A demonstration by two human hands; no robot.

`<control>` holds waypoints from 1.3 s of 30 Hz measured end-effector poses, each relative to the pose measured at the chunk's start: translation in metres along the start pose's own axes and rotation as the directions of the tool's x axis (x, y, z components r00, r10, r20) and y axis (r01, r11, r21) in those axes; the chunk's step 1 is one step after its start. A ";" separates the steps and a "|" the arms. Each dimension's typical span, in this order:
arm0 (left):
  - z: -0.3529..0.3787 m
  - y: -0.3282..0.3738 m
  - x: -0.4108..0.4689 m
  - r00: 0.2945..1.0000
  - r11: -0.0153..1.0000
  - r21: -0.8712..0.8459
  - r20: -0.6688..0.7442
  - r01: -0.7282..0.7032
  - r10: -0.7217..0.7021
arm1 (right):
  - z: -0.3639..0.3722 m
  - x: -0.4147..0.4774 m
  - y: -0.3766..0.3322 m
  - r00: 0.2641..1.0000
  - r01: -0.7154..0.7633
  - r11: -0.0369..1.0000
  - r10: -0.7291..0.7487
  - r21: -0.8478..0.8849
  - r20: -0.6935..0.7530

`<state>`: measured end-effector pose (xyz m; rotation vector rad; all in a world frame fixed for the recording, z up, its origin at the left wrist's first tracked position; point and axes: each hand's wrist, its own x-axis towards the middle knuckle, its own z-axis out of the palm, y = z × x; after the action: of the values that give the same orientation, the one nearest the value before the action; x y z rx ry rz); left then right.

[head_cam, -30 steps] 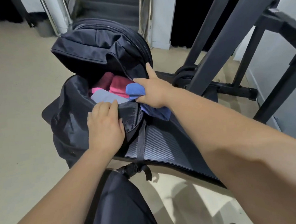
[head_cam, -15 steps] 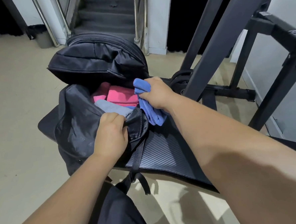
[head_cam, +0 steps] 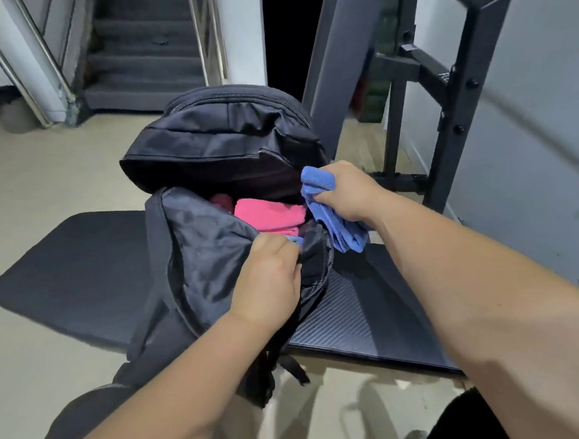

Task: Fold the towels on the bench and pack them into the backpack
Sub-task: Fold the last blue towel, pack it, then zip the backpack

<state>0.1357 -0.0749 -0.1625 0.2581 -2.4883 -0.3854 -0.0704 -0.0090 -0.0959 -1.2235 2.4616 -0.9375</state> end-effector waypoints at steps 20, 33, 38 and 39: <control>0.003 0.088 0.013 0.967 0.916 0.395 0.254 -0.076 -0.029 | -0.097 -0.104 0.092 0.969 -0.231 0.934 0.195 -0.274 -0.152; -0.006 0.016 -0.015 0.980 0.966 0.226 0.179 -0.124 0.084 | -0.060 -0.091 -0.030 0.966 0.225 0.843 -0.128 -0.488 0.225; -0.004 0.009 -0.024 0.978 0.980 0.078 0.116 -0.183 0.174 | -0.015 -0.070 -0.007 0.968 0.134 0.859 -0.007 -0.494 0.250; -0.005 0.006 -0.025 0.974 0.980 0.059 0.138 -0.191 0.181 | -0.006 -0.070 0.002 0.973 0.095 0.836 0.037 -0.540 0.229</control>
<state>0.1581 -0.0638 -0.1702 0.0271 -2.6326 -0.2426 -0.0310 0.0491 -0.0974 -1.4361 2.6000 -0.0534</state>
